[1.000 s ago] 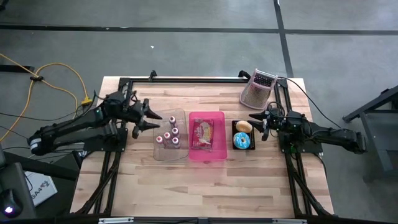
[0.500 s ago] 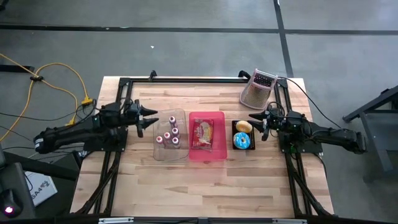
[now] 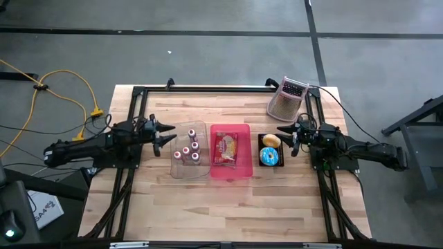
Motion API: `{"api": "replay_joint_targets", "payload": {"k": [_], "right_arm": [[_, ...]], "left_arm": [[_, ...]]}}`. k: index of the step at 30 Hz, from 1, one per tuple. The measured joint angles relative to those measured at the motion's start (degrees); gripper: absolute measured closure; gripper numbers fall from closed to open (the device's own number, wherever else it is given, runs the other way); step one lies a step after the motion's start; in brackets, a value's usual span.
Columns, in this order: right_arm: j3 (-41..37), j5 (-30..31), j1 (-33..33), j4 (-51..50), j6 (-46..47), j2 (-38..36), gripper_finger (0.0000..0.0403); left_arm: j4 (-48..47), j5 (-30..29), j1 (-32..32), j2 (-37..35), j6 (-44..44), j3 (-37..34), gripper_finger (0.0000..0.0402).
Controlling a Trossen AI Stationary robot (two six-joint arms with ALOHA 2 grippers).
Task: Pick & Place Food Item
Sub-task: Return to Home Position
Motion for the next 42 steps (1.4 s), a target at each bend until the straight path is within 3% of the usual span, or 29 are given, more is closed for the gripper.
{"api": "replay_joint_targets", "payload": {"k": [5,42], "right_arm": [[0.0,0.0,0.0,0.0,0.0,0.0,0.0243],[0.0,0.0,0.0,0.0,0.0,0.0,0.0243]], "left_arm": [[1.9,0.4,0.0,-4.4,0.2,-2.5,0.0218],[5.2,1.5,0.8,-4.3,-1.6,-3.6,0.0218]]}}
